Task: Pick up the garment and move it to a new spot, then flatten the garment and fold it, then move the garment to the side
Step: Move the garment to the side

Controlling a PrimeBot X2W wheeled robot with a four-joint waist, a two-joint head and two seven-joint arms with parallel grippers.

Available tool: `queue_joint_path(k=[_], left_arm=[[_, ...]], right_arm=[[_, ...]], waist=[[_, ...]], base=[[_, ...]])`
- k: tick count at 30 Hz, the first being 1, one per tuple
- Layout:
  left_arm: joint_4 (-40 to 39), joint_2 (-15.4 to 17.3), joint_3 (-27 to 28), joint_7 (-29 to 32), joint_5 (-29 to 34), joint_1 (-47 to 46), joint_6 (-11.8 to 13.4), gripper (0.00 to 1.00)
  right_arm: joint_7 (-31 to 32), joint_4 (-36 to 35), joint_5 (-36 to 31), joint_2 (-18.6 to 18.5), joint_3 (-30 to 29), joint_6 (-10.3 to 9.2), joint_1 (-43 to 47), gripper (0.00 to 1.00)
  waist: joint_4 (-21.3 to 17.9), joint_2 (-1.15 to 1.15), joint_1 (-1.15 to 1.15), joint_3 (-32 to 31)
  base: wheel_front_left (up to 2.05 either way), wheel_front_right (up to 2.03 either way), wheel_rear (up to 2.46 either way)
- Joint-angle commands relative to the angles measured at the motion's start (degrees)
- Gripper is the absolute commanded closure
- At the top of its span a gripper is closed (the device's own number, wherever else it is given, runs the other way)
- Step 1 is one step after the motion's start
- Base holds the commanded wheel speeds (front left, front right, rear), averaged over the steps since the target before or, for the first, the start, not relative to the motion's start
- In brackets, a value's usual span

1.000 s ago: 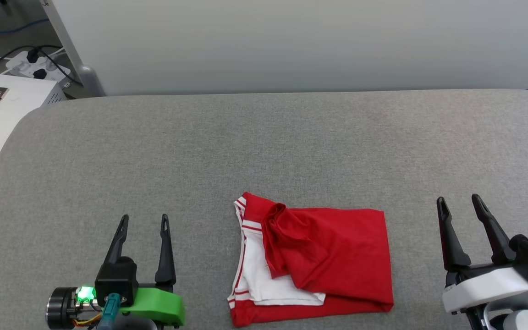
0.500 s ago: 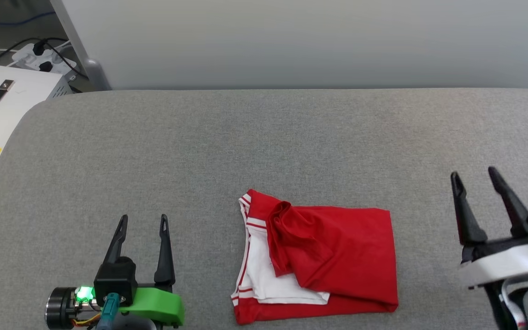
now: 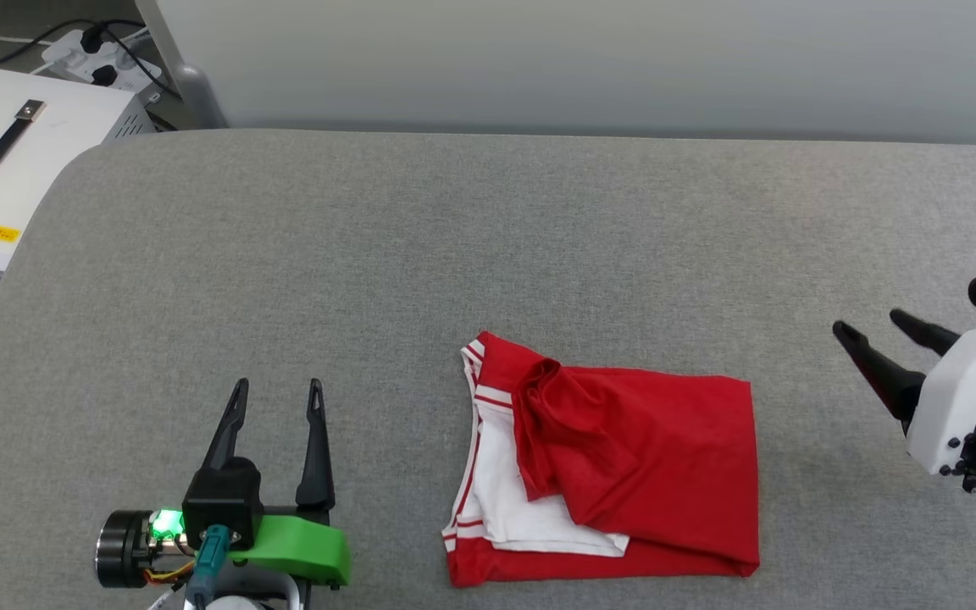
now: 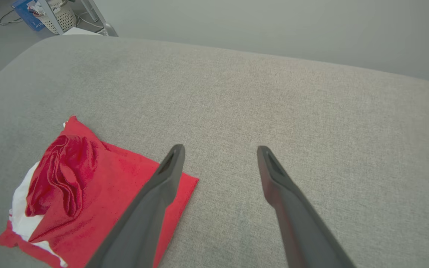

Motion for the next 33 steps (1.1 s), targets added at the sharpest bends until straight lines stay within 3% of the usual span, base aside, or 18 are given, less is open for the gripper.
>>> queue_joint_path(k=[1,5,10,20,24,25,26,33], left_arm=[[0.03,-0.30,-0.06,-0.34,0.20,-1.44,-0.25,0.00],[0.04,-0.62,-0.43,-0.34,0.28,-2.42,-0.45,0.00],[-0.06,-1.00,-0.89,-0.34,0.41,-3.84,-0.69,0.00],[0.76,-1.41,-1.20,-0.34,0.68,-6.05,-1.05,0.00],[1.04,-1.58,-1.34,-0.34,0.76,-6.61,-1.06,0.00],[1.12,-1.61,-1.36,-0.34,0.78,-6.66,-1.06,0.00],[1.23,-1.64,-1.33,-0.34,0.79,-6.63,-1.03,0.00],[1.72,-1.67,-1.00,-0.34,0.82,-5.23,-0.89,0.00]], right_arm=[[4.01,0.52,3.07,-0.58,0.72,-0.05,0.12,0.00],[12.41,1.76,10.10,-0.53,1.01,-0.05,2.08,0.00],[17.50,3.83,14.10,0.57,2.48,-0.05,3.80,0.00],[16.41,10.92,17.66,5.26,8.02,-0.05,2.55,0.00],[14.21,12.06,18.22,4.95,10.74,-0.05,2.14,0.00],[13.22,12.15,18.19,4.66,11.10,-0.05,2.04,0.59],[12.20,12.25,18.25,4.29,11.69,-0.05,1.88,1.00],[5.09,10.76,17.96,0.60,13.55,-0.05,-2.03,1.00]], waist=[[0.87,0.00,0.00,0.96],[2.15,0.00,0.00,2.36],[3.82,0.00,0.00,4.54],[6.01,0.00,0.00,7.07],[6.41,0.00,0.00,7.17],[6.45,0.00,0.00,7.08],[6.40,0.00,0.00,6.82],[4.57,0.00,0.00,4.58]], base=[[0.00,0.00,0.00],[0.00,0.00,0.00],[0.00,0.00,0.00],[0.00,0.00,0.00],[0.00,0.00,0.00],[0.00,0.00,0.00],[0.00,0.00,0.00],[0.00,0.00,0.00]])
